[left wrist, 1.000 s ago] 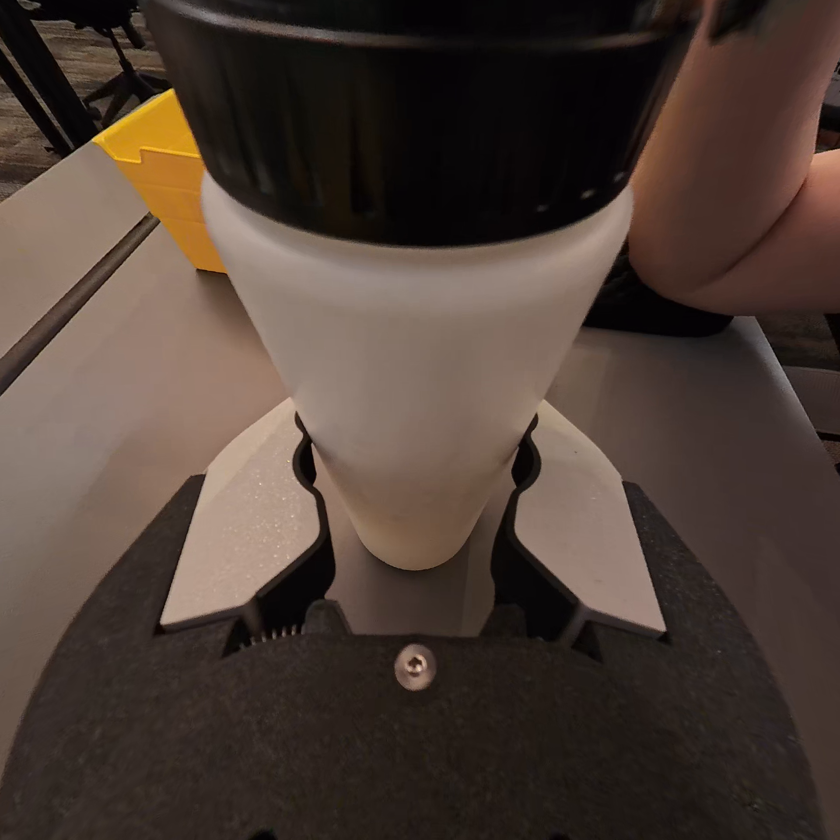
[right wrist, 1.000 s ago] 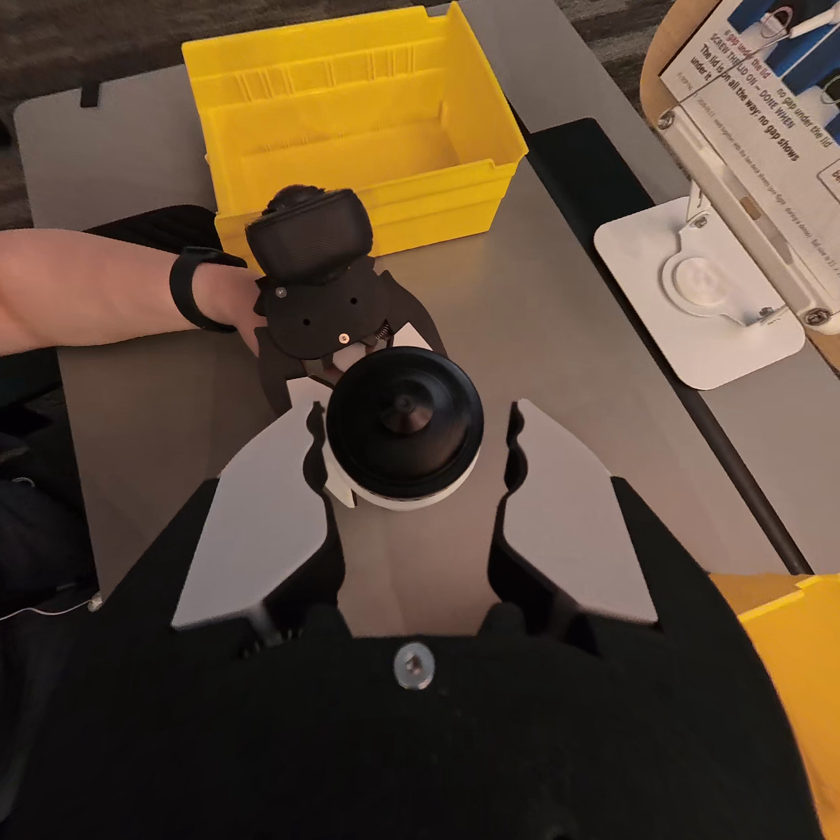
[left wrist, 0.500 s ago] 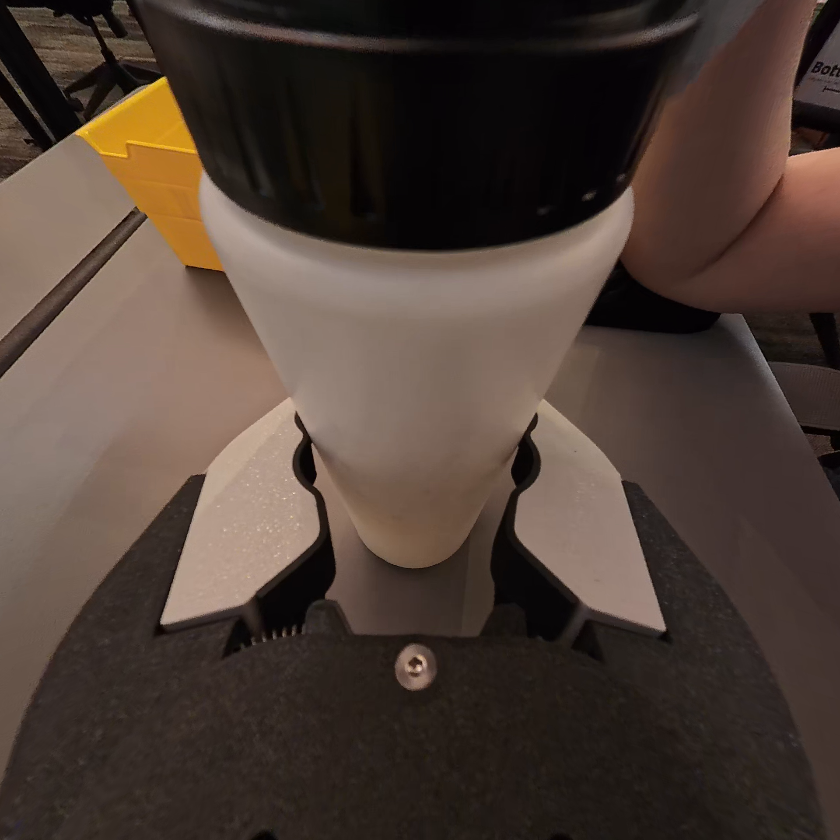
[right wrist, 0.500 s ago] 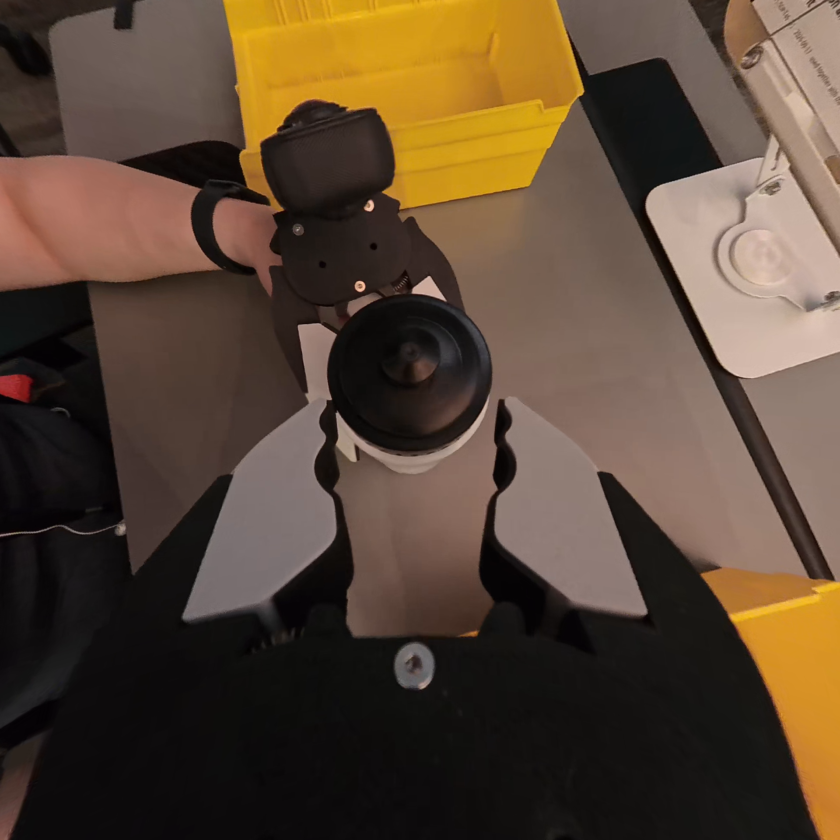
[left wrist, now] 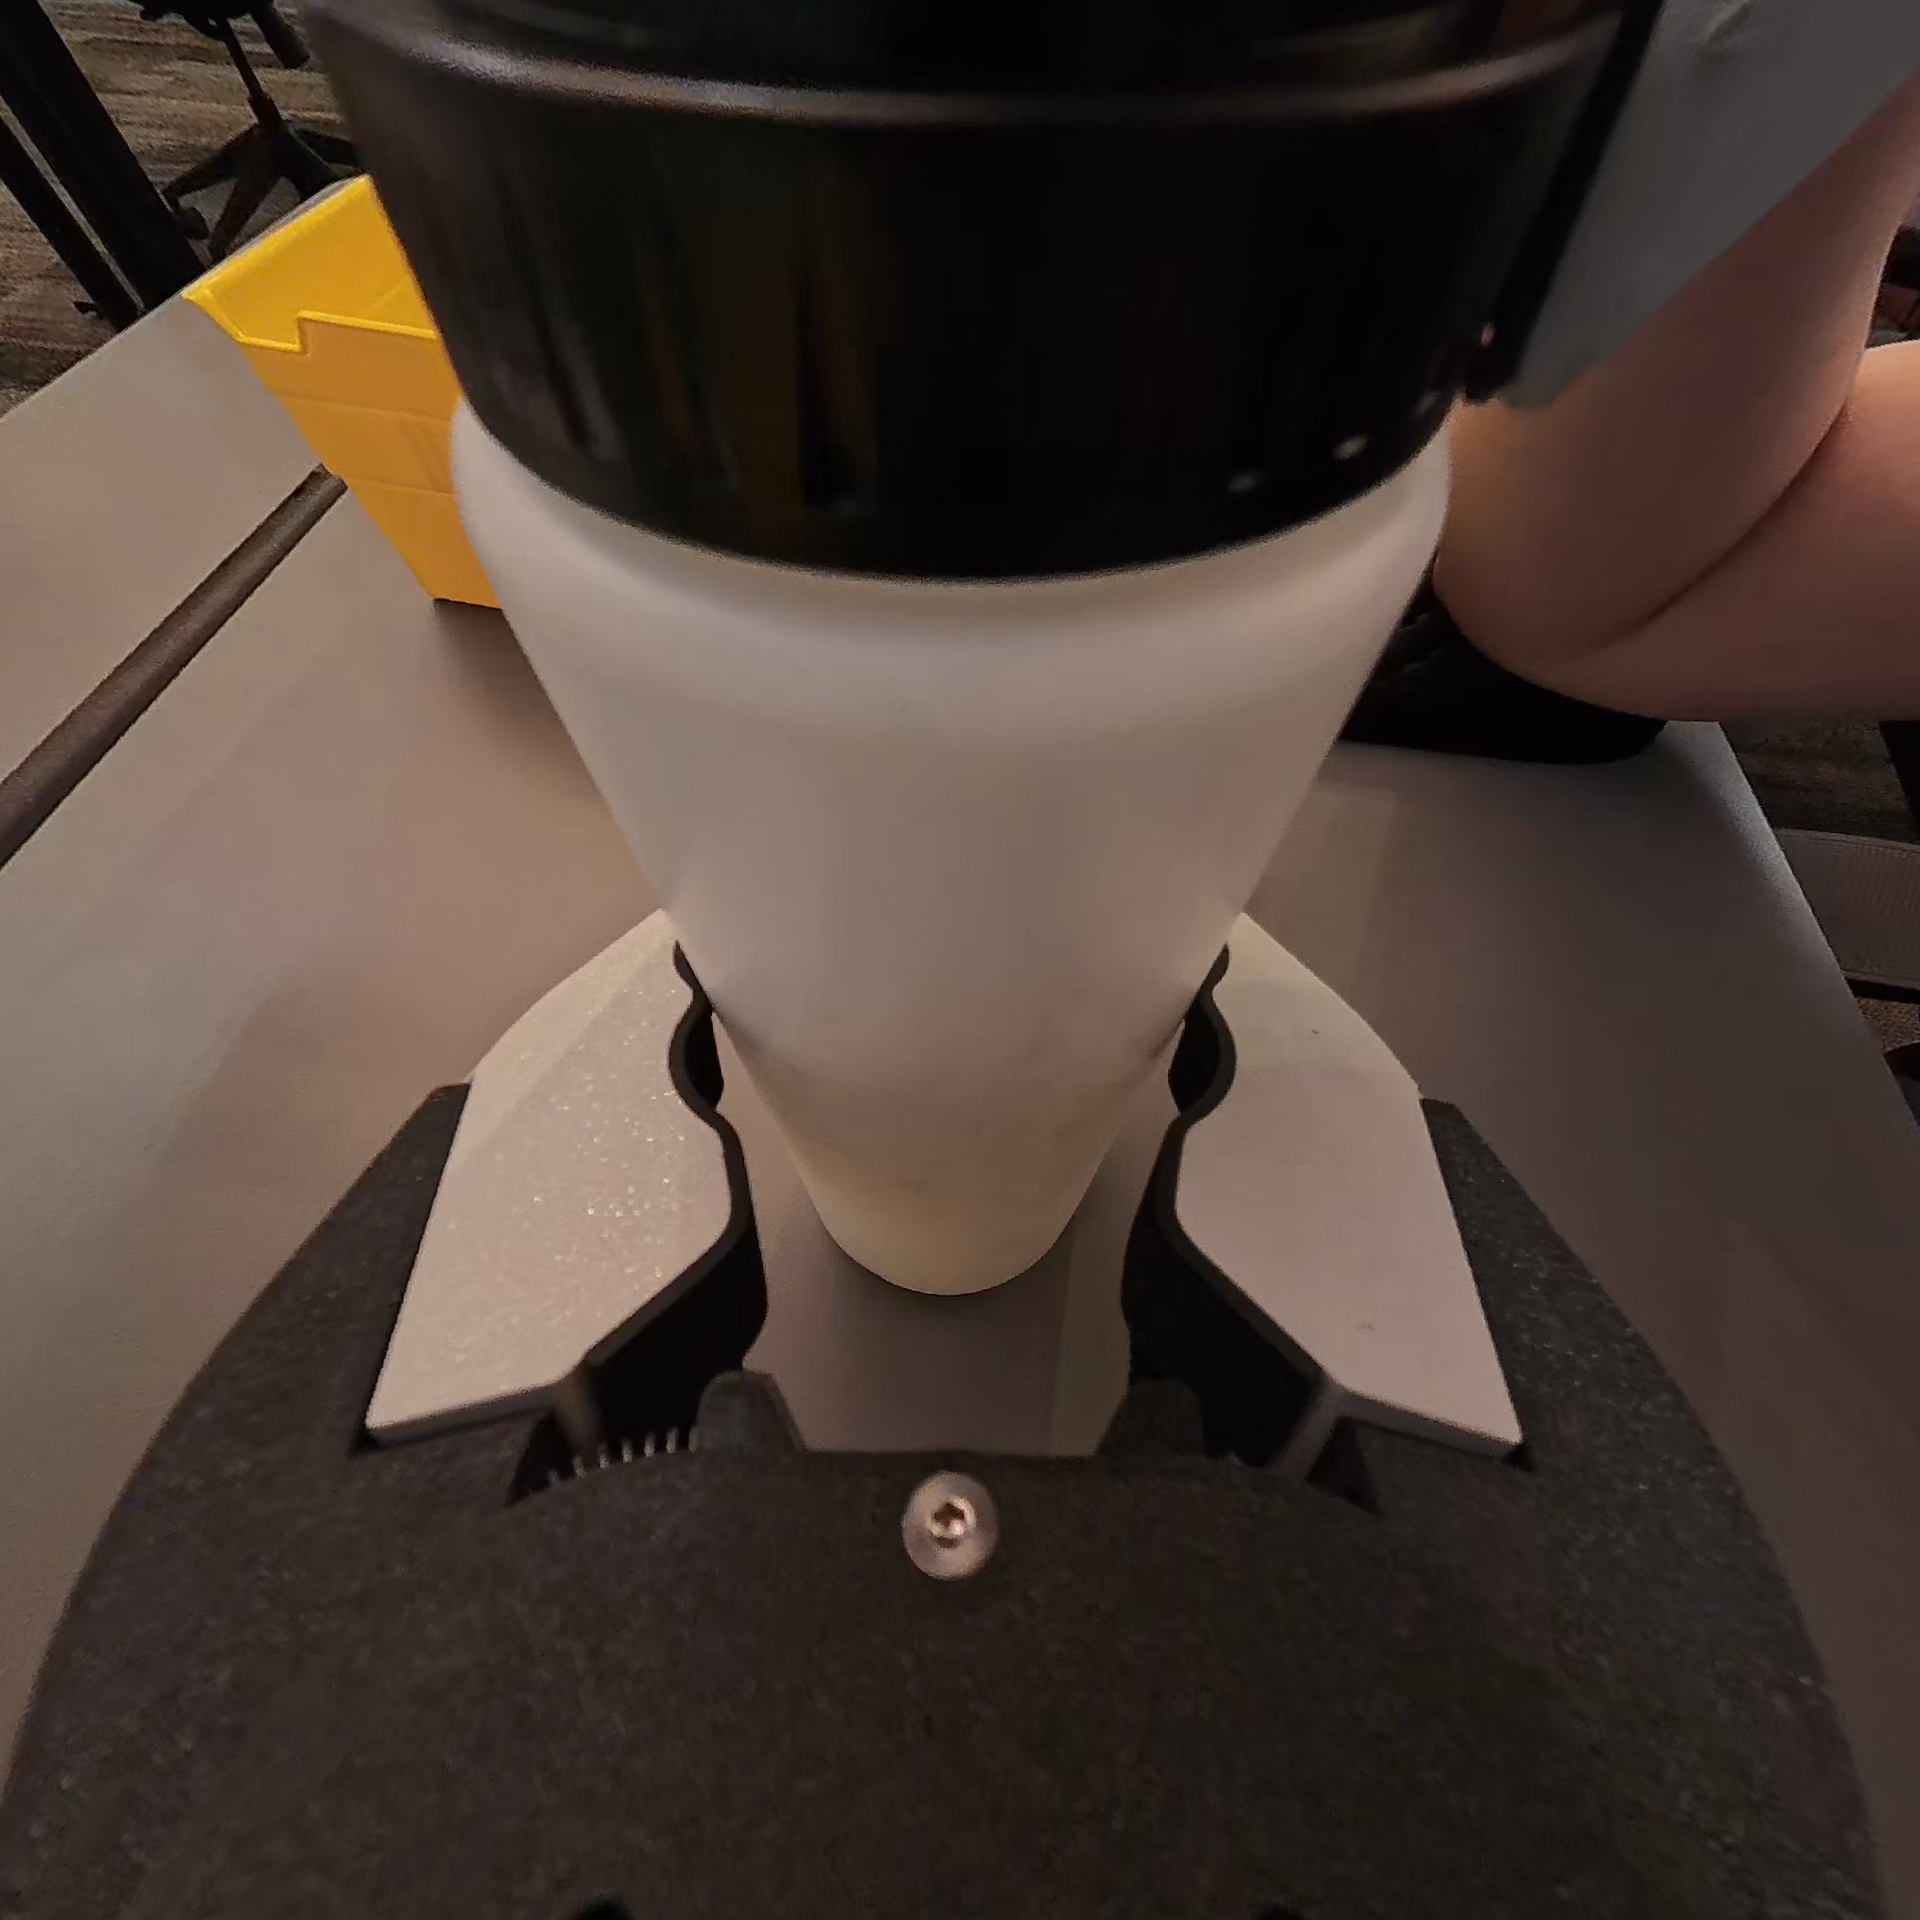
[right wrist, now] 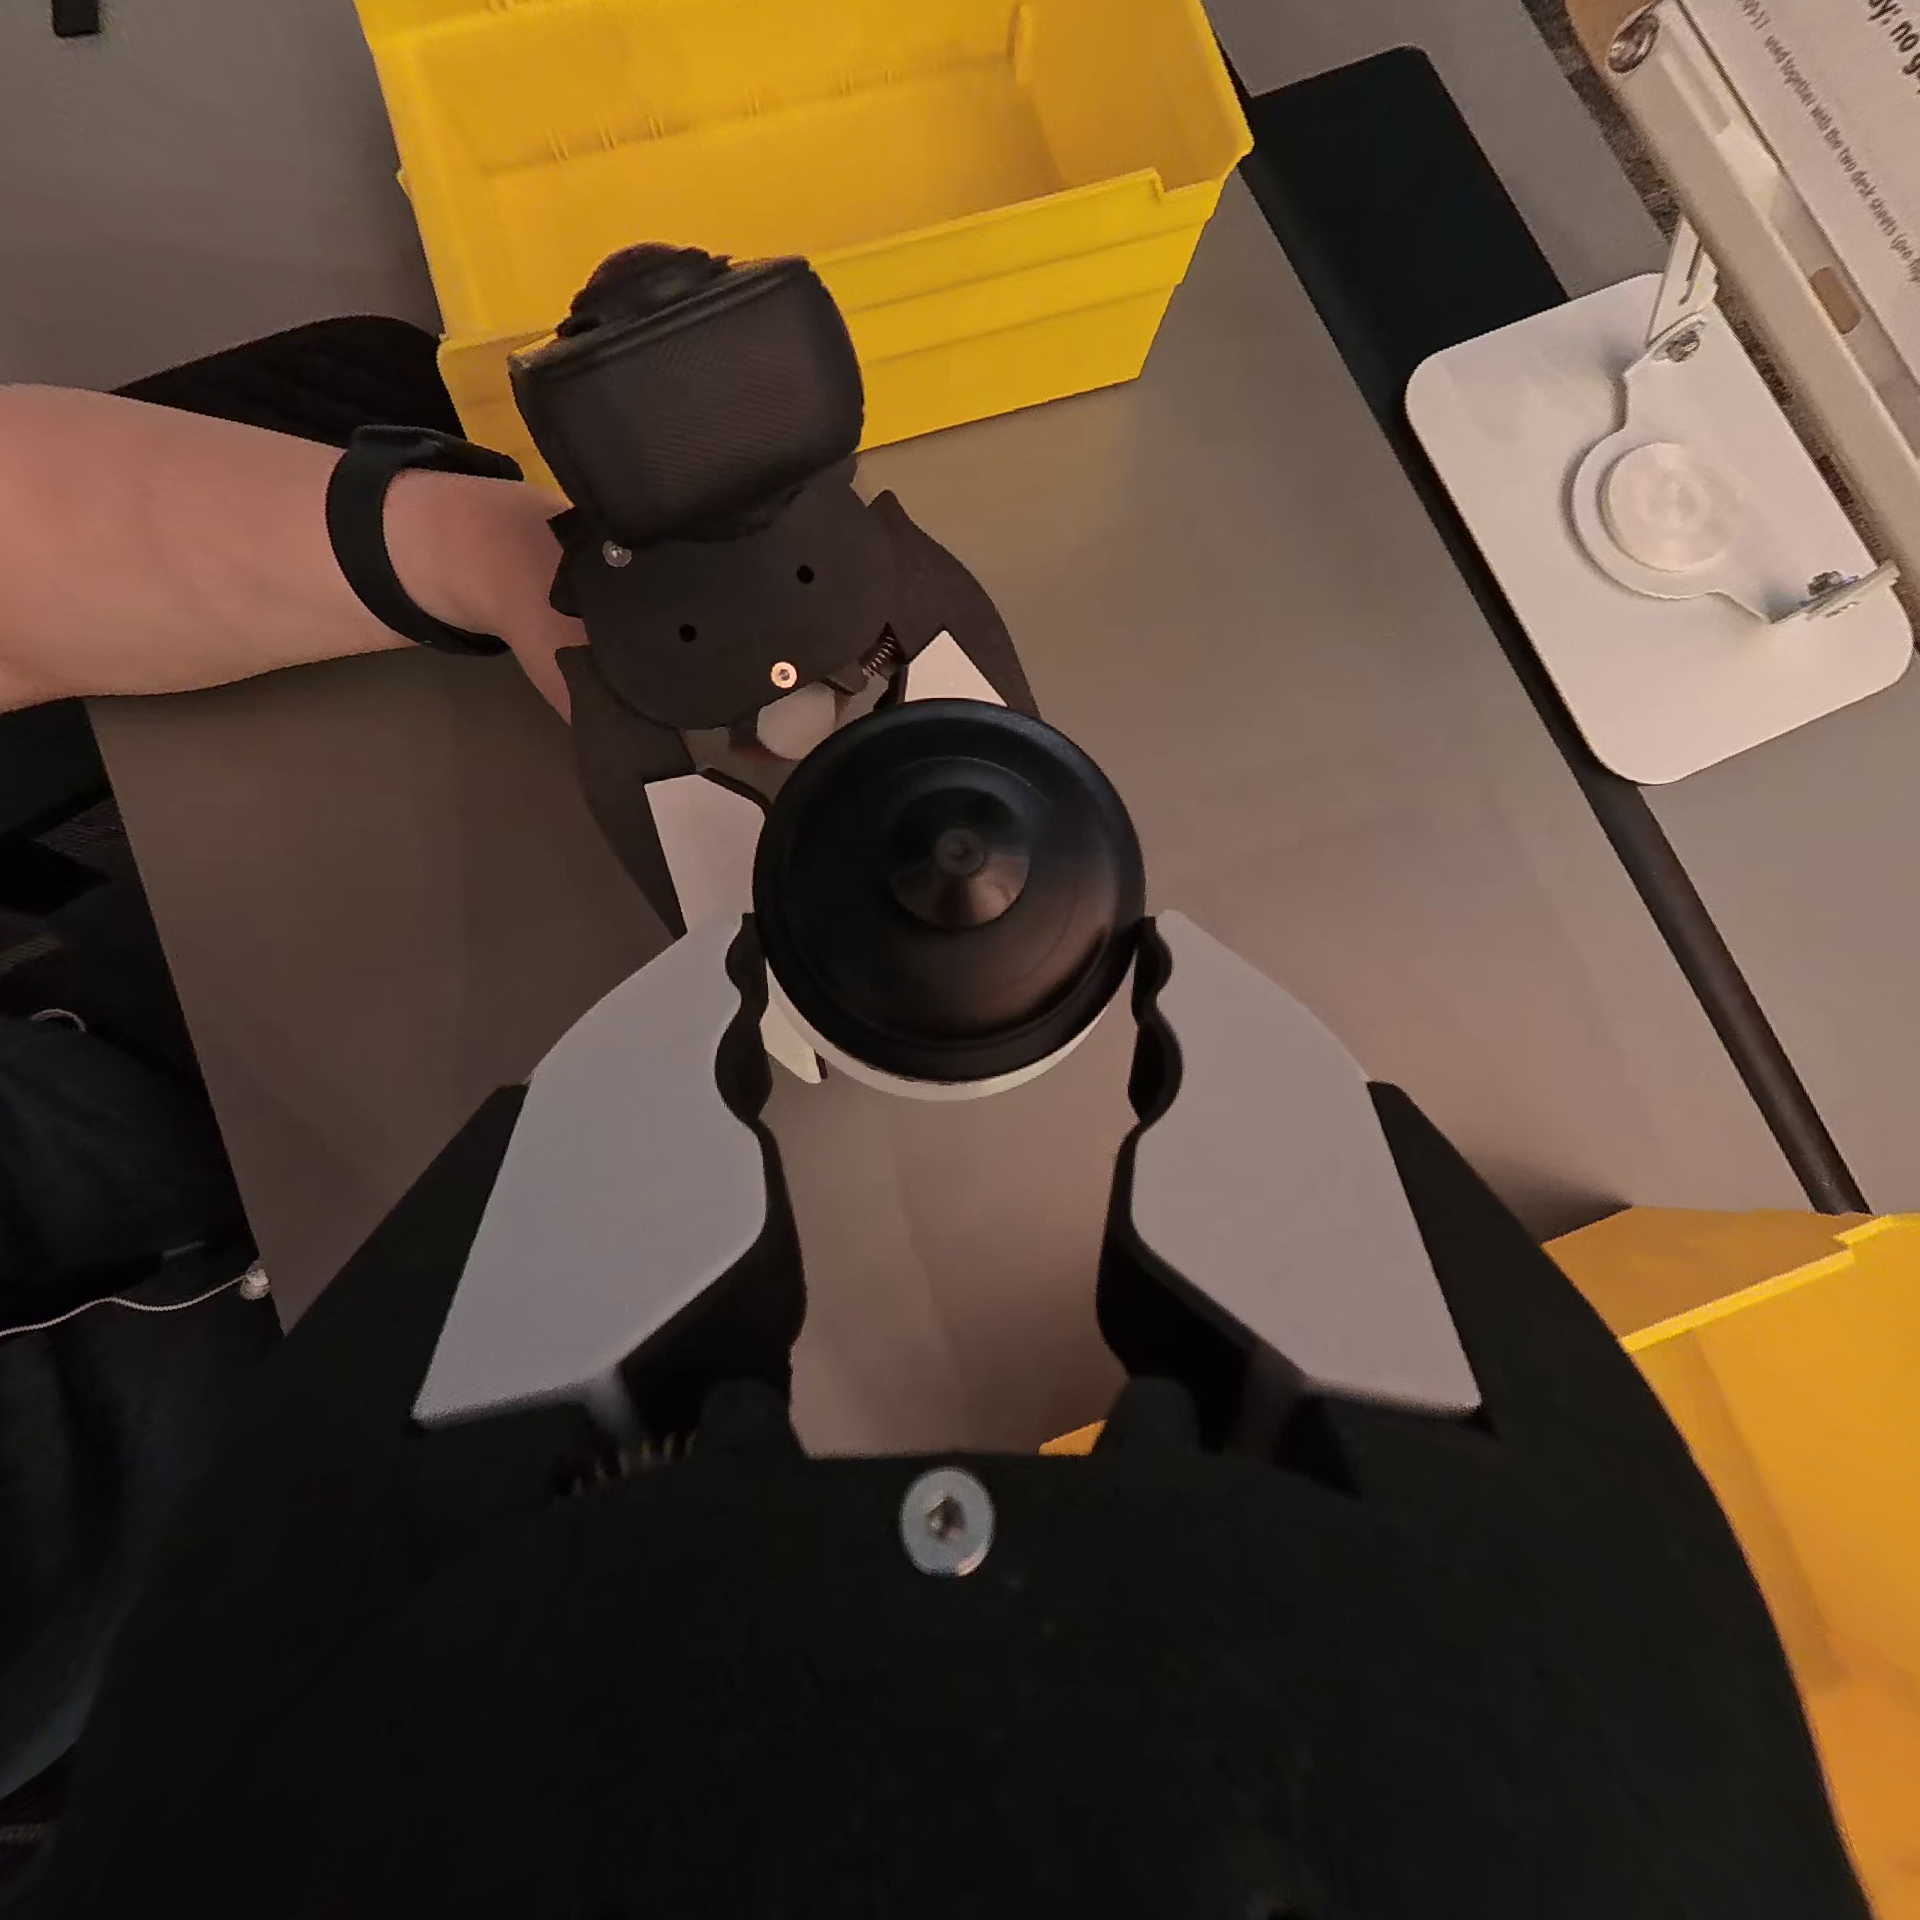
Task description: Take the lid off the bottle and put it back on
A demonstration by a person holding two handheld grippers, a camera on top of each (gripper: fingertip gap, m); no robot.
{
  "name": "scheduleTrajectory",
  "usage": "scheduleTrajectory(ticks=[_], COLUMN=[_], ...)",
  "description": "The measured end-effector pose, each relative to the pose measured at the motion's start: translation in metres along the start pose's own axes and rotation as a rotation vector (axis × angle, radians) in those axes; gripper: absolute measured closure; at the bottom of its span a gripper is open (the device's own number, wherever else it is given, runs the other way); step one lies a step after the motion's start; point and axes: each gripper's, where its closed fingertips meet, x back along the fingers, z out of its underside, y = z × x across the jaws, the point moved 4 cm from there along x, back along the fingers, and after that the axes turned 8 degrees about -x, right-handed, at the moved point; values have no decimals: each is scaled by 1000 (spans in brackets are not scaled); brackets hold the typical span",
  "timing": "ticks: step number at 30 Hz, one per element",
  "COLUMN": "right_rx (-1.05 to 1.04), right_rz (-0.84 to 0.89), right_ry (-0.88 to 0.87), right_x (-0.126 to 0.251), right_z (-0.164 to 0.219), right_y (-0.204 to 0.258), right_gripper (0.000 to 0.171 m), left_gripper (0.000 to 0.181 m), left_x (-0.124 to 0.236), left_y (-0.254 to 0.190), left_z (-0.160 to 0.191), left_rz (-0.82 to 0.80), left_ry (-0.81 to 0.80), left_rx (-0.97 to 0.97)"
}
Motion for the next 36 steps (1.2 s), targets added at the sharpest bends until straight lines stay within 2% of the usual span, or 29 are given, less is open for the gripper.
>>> scheduleTrajectory(ticks=[5, 16, 19, 22, 36], right_rx=[-4, -10, 9, 14, 28], right_rz=[-33, 30, -40, -6, 9], right_ry=[20, 62, 30, -20, -7], right_x=[2, 16, 15, 6, 5], right_z=[4, 18, 13, 0, 1], right_y=[-2, -21, -8, -1, -1], right_gripper=[103, 108, 105, 96, 103], left_gripper=[95, 95, 95, 94, 95], left_x=[0, 1, 1, 1, 0], left_y=[0, 0, 0, 0, -1], left_z=[0, 1, 1, 1, -1], left_rz=[4, 7, 5, 1, -2], left_ry=[4, 2, 2, 4, 11], left_rx=[-7, -7, -5, -4, 1])
